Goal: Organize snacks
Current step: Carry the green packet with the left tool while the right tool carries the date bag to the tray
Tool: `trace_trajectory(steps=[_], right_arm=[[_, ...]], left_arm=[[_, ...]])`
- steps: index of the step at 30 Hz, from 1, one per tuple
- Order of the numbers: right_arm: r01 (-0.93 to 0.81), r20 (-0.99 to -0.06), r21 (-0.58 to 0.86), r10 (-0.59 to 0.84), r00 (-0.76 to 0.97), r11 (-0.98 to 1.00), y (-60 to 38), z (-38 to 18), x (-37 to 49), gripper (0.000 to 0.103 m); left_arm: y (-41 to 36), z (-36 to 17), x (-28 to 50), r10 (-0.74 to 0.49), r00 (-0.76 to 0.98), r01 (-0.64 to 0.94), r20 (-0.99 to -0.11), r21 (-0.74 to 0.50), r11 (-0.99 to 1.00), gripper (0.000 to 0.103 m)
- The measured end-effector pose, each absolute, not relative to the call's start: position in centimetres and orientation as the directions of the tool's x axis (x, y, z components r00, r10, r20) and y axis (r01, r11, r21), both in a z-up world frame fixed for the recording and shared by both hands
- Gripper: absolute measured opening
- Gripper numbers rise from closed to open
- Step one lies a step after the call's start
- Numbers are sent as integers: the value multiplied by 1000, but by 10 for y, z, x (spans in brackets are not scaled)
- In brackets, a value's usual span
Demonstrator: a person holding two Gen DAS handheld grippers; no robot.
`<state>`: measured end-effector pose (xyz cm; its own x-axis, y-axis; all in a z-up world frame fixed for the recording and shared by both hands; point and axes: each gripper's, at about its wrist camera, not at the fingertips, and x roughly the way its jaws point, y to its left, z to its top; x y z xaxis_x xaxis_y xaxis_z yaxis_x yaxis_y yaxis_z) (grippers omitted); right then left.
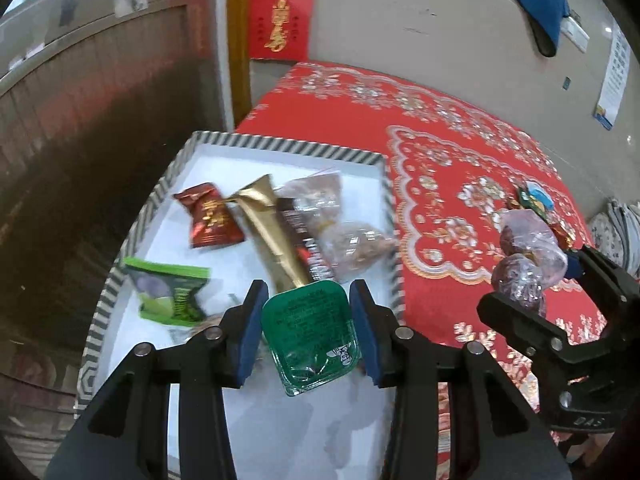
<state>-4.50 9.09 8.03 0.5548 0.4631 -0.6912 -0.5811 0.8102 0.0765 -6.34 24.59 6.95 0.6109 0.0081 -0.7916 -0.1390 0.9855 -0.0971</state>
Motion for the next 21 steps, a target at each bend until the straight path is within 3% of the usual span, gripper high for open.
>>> trace_trajectory(steps=[21], right_arm=[[-706, -745, 44, 494, 449, 707, 186, 60, -54, 81]], left_arm=[[316, 46, -83, 57, 581, -248, -812, -109, 963, 41]])
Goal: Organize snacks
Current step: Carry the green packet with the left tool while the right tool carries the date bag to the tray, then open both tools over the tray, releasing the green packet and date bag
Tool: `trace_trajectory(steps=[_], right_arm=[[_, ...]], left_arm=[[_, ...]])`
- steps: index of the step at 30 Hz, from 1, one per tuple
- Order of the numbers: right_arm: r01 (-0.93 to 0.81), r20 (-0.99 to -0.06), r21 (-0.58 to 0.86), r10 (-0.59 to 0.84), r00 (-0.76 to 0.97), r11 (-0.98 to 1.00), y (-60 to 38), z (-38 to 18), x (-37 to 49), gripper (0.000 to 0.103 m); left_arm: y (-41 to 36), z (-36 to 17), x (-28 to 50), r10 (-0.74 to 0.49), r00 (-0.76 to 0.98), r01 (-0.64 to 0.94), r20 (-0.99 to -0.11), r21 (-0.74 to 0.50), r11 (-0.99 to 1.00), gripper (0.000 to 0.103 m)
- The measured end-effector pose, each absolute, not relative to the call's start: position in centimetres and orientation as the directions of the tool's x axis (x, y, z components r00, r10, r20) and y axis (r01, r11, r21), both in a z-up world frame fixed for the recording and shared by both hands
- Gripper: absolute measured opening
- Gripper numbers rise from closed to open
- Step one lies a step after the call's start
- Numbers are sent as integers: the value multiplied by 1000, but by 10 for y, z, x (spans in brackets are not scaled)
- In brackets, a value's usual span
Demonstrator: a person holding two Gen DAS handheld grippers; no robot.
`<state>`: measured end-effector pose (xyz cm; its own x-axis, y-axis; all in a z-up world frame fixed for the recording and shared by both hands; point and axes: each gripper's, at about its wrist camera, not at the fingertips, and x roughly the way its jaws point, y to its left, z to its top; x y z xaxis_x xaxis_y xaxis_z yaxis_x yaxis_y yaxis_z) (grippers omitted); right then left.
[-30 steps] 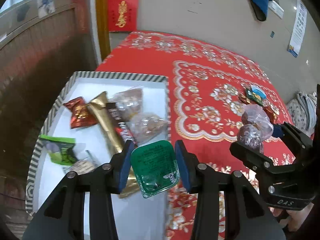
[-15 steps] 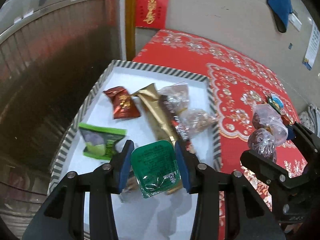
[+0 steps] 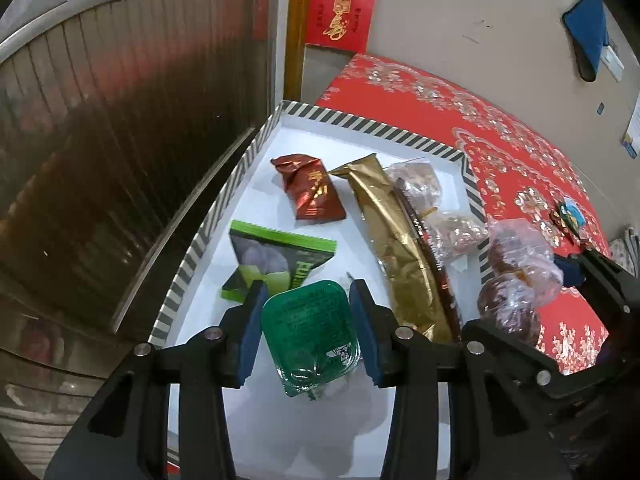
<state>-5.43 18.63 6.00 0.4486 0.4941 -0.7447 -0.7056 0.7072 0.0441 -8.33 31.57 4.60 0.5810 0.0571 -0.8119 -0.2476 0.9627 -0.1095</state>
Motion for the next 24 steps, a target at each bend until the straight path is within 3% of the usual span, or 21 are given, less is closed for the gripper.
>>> trace_trajectory(steps=[24], right_arm=[[-774, -816, -31, 431, 385, 632, 229, 26, -66, 82]], left_arm=[[323, 34, -82, 91, 582, -273, -808, -88, 958, 41]])
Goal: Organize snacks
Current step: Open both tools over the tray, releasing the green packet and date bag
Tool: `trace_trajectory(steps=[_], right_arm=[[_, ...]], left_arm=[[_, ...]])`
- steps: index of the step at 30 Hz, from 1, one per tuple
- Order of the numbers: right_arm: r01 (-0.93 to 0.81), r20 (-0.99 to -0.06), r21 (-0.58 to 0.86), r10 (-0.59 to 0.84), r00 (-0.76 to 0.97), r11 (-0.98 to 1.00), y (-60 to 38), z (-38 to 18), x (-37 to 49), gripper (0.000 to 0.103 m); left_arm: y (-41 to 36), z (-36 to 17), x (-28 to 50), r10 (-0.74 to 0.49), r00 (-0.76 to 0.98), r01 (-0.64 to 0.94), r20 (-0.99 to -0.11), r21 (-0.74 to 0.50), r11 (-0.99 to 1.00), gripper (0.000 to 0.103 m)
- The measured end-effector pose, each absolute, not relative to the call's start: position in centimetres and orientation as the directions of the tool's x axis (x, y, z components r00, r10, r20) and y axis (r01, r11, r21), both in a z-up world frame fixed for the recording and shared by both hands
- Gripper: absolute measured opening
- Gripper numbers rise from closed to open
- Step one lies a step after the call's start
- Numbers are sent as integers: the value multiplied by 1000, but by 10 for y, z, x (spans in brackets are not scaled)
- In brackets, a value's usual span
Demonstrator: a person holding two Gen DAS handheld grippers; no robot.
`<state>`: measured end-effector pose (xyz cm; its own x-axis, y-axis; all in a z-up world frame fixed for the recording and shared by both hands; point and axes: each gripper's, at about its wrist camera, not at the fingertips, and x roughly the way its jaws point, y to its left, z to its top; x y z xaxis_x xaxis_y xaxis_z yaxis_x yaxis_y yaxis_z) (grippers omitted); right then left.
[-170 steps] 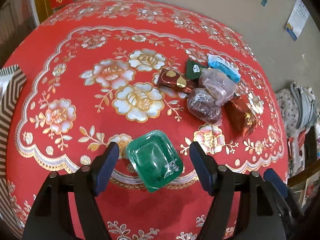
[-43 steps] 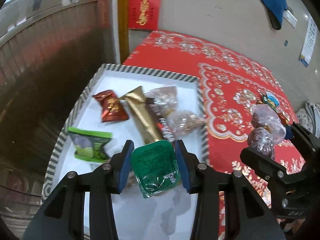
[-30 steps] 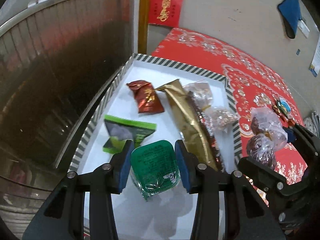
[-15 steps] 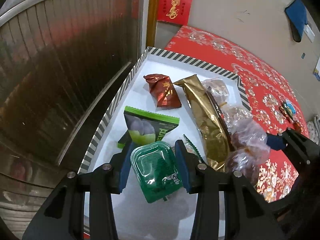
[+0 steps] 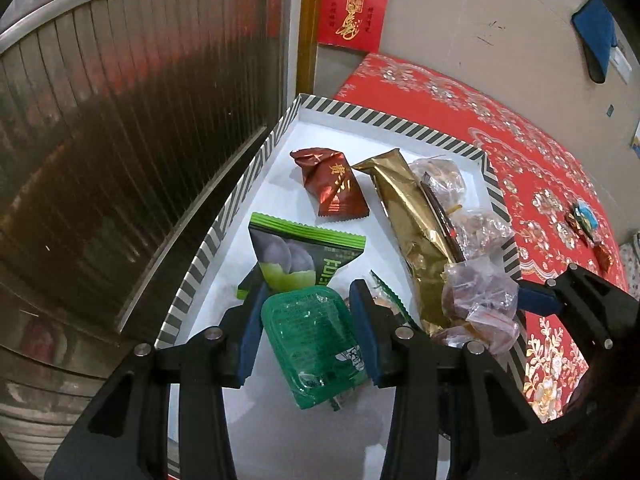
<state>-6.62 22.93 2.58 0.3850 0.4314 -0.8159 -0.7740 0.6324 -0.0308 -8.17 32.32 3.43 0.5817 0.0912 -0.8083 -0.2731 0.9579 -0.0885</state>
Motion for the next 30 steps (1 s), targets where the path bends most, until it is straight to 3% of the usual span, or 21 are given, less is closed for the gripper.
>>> trace_trajectory(steps=[9, 11, 15, 18, 25, 30], right_arm=[[-776, -810, -56, 426, 403, 628, 230, 26, -68, 82], [-776, -806, -64, 426, 411, 628, 230, 26, -69, 82], [-776, -792, -94, 426, 437, 623, 229, 30, -74, 83], [-779, -779, -96, 440, 447, 620, 228, 36, -76, 83], [-770, -756, -75, 468, 459, 634, 211, 46, -80, 84], [-735, -729, 19, 513, 454, 678, 178, 55, -75, 84]], left_arm=[[323, 32, -81, 87, 573, -287, -815, -100, 953, 42], [324, 31, -80, 83, 566, -293, -821, -106, 950, 53], [326, 35, -81, 92, 580, -306, -810, -112, 946, 55], [327, 38, -81, 91, 588, -314, -803, -123, 941, 64], [314, 42, -78, 90, 594, -300, -800, -116, 947, 64], [290, 48, -72, 92, 599, -268, -795, -91, 959, 64]])
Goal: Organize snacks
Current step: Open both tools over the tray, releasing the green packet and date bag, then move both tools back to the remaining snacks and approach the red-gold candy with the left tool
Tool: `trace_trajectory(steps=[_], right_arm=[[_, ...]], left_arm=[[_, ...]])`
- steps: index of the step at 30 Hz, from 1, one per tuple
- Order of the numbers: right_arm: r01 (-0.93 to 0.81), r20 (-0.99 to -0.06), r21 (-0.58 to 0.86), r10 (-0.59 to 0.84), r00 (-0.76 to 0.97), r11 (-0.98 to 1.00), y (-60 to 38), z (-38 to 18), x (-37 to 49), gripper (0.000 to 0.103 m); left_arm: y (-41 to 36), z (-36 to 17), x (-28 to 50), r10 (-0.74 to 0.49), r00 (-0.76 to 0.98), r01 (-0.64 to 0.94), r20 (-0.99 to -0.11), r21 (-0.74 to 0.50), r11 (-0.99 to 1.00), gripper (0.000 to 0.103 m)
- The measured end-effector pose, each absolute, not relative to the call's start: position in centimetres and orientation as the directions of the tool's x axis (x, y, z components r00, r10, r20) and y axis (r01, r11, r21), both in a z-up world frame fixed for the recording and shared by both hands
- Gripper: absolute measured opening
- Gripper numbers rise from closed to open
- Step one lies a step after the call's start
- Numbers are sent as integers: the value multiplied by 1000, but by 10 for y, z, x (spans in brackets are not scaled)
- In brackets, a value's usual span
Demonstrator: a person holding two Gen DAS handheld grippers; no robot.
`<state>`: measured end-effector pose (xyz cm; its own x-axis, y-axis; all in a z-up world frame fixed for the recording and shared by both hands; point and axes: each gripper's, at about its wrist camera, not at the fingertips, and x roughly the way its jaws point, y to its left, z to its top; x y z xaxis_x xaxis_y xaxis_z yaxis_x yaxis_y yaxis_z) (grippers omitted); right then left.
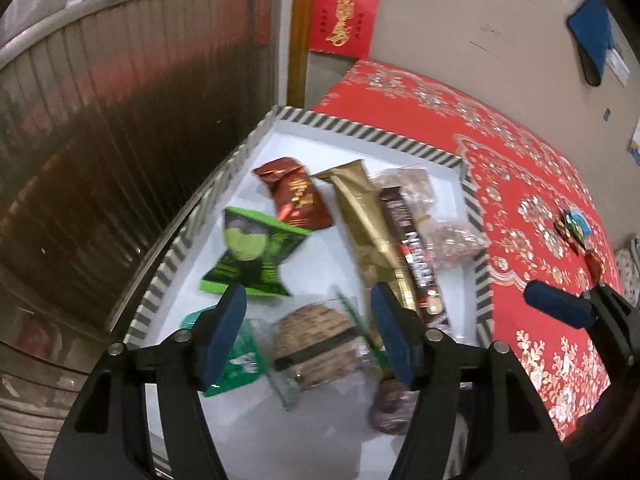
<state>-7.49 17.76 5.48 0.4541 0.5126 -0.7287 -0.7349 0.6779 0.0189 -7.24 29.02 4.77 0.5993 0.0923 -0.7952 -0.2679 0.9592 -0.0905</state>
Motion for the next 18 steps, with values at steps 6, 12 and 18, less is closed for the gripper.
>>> trace_trajectory(steps=[6, 12, 18], right_arm=[[-654, -706, 32, 480, 520, 756, 130, 63, -65, 85], [-521, -681, 55, 414, 604, 852, 73, 71, -54, 86], [-358, -666, 93, 326, 672, 929, 11, 73, -45, 86]], left_arm=[[251, 59, -64, 79, 623, -209, -779, -68, 976, 72], [209, 64, -51, 42, 628, -150, -777, -68, 986, 72], [160, 70, -38, 7, 626, -76, -780, -52, 996, 72]])
